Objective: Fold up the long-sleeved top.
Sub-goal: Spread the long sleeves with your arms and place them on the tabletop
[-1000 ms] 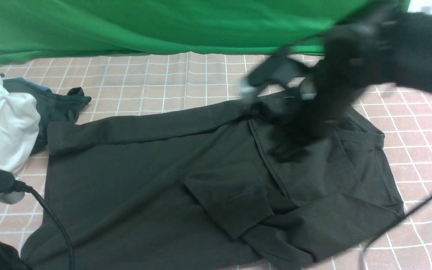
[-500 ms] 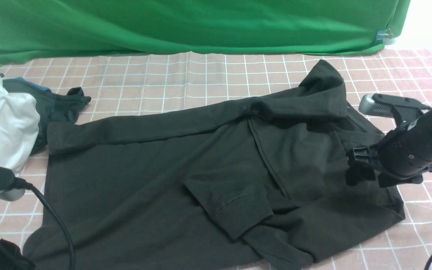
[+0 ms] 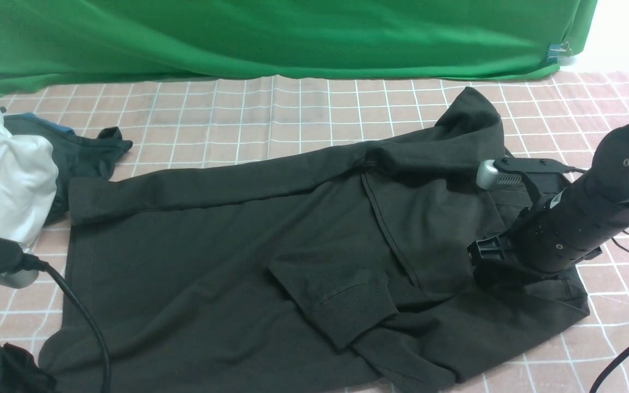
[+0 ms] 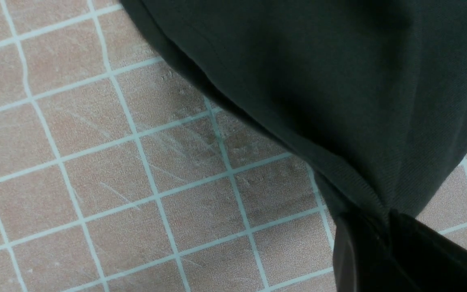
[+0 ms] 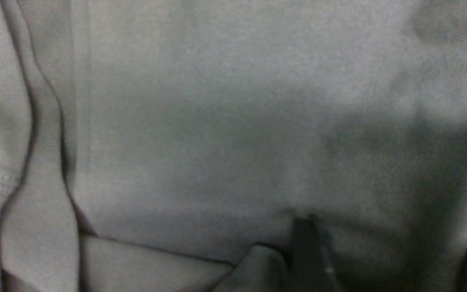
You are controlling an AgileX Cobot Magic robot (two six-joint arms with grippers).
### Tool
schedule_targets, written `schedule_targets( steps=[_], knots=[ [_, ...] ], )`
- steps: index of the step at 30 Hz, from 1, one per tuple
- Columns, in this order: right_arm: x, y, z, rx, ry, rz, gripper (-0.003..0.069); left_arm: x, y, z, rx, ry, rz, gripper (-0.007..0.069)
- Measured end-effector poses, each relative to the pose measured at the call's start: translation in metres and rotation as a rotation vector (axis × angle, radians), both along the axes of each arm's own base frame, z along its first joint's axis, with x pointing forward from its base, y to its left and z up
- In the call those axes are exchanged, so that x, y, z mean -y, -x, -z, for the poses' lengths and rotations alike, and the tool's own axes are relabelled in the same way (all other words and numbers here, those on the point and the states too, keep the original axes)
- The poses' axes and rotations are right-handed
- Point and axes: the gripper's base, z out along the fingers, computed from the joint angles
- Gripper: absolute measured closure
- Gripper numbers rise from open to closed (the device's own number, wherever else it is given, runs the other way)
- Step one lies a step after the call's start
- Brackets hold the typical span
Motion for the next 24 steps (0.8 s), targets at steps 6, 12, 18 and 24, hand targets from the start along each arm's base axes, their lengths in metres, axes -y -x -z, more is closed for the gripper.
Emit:
schedule_targets(
  steps=[6,12,18,24],
  knots=[
    [0.001,-0.005,0.003,0.056,0.028,-0.039,0.0441,0.000,0.000,0.000,0.000,0.000,0.000,0.0574],
    [0.001,-0.011,-0.005,0.112,0.033,-0.070,0.0610,0.000,0.000,0.000,0.000,0.000,0.000,0.0574],
    [-0.006,-0.039,-0.059,0.314,-0.006,-0.059,0.0613,0.000,0.000,0.000,0.000,0.000,0.000,0.0574],
    [-0.009,-0.063,-0.096,0.507,-0.040,-0.014,0.0615,0.000,0.000,0.000,0.000,0.001,0.000,0.0574]
  ],
)
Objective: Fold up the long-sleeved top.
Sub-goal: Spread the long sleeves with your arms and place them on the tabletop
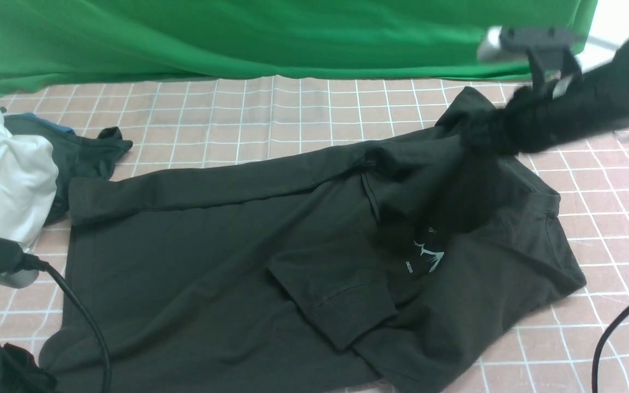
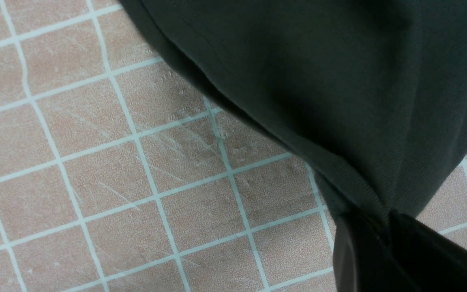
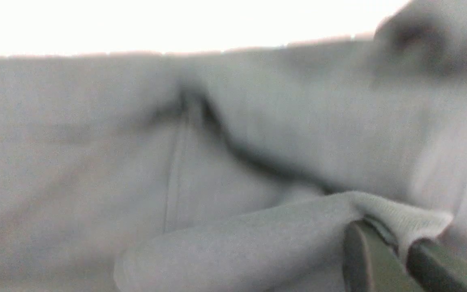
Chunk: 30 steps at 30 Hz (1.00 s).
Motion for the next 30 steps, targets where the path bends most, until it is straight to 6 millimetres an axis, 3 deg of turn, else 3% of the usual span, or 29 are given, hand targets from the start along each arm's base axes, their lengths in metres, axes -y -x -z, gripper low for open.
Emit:
schedule_targets(
  steps=[5,10,16,22,30],
  knots=[
    [0.001,-0.012,-0.015,0.140,-0.036,0.055,0.0615,0.000,0.000,0.000,0.000,0.000,0.000,0.0574],
    [-0.001,-0.015,-0.022,0.142,-0.097,0.090,0.0615,0.000,0.000,0.000,0.000,0.000,0.000,0.0574],
    [-0.009,-0.019,-0.047,0.125,-0.212,0.096,0.0615,0.000,0.000,0.000,0.000,0.000,0.000,0.0574],
    [-0.029,-0.014,-0.082,0.037,-0.436,-0.011,0.0615,0.000,0.000,0.000,0.000,0.000,0.000,0.0574],
    [-0.057,0.002,-0.100,-0.053,-0.689,-0.185,0.0604,0.000,0.000,0.000,0.000,-0.001,0.000,0.0574]
  ],
)
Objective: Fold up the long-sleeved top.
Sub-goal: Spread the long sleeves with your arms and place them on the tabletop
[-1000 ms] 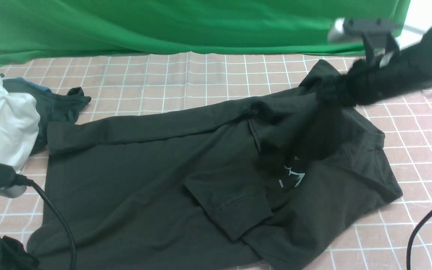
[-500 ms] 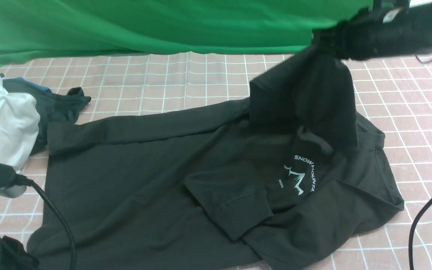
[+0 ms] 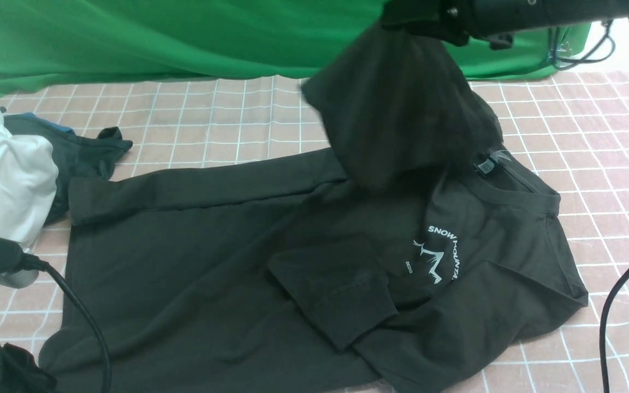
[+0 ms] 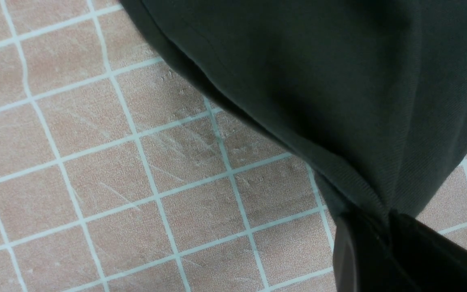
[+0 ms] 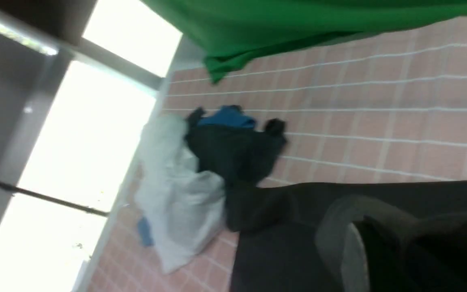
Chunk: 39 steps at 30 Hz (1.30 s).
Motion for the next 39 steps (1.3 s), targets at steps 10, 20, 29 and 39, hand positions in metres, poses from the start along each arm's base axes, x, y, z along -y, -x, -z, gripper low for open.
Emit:
schedule_targets(
  steps=[10,20,29,39],
  knots=[
    [-0.031,-0.002,0.033,-0.006,0.138,-0.079,0.0251,0.000,0.000,0.000,0.001,0.000,0.000,0.0574],
    [0.041,0.026,0.052,-0.207,0.791,-0.010,0.0117,0.000,0.000,0.000,0.001,0.000,0.000,0.0574],
    [0.097,0.100,0.121,-0.438,0.886,0.202,0.0069,0.001,-0.001,0.000,0.010,0.010,-0.003,0.0574],
    [0.099,0.107,0.147,-0.093,1.118,-0.282,0.0089,0.002,-0.002,-0.001,0.022,0.021,-0.006,0.0574]
  ],
)
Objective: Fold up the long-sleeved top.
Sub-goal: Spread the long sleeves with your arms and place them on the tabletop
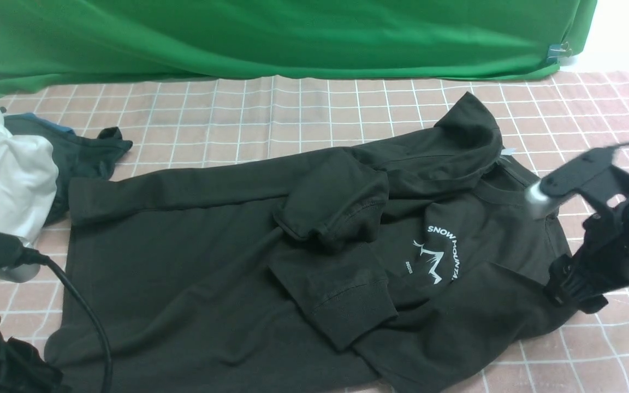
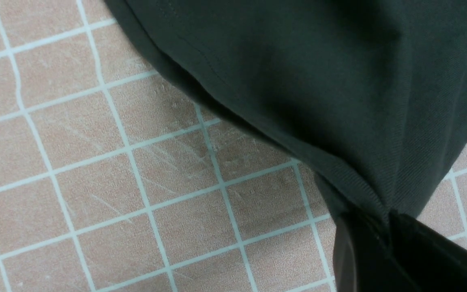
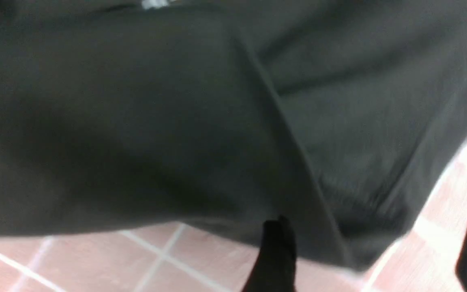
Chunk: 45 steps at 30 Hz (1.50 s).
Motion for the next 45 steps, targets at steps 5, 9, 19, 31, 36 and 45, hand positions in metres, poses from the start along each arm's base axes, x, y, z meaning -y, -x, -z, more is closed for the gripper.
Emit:
schedule_targets(
  steps=[5,9,19,31,36,45],
  knots=[
    [-0.003,-0.008,0.008,0.032,0.008,-0.068,0.0083,0.000,0.000,0.000,0.000,0.001,0.000,0.0574],
    [-0.007,-0.012,0.025,-0.028,-0.011,-0.082,0.0084,0.000,0.000,0.000,0.000,0.001,0.000,0.0574],
    [-0.010,-0.019,0.052,-0.087,-0.006,-0.133,0.0287,0.000,0.000,0.000,0.002,0.001,0.000,0.0574],
    [-0.008,0.015,0.015,-0.341,-0.041,0.001,0.0619,0.000,0.001,0.000,-0.012,0.003,0.001,0.0574],
    [-0.003,0.048,-0.003,-0.432,-0.047,0.078,0.0619,0.000,0.006,0.001,-0.071,0.001,0.009,0.0574],
    [0.015,0.100,0.009,-0.504,0.042,0.199,0.0619,0.001,0.009,-0.007,-0.096,0.006,0.017,0.0574]
  ],
)
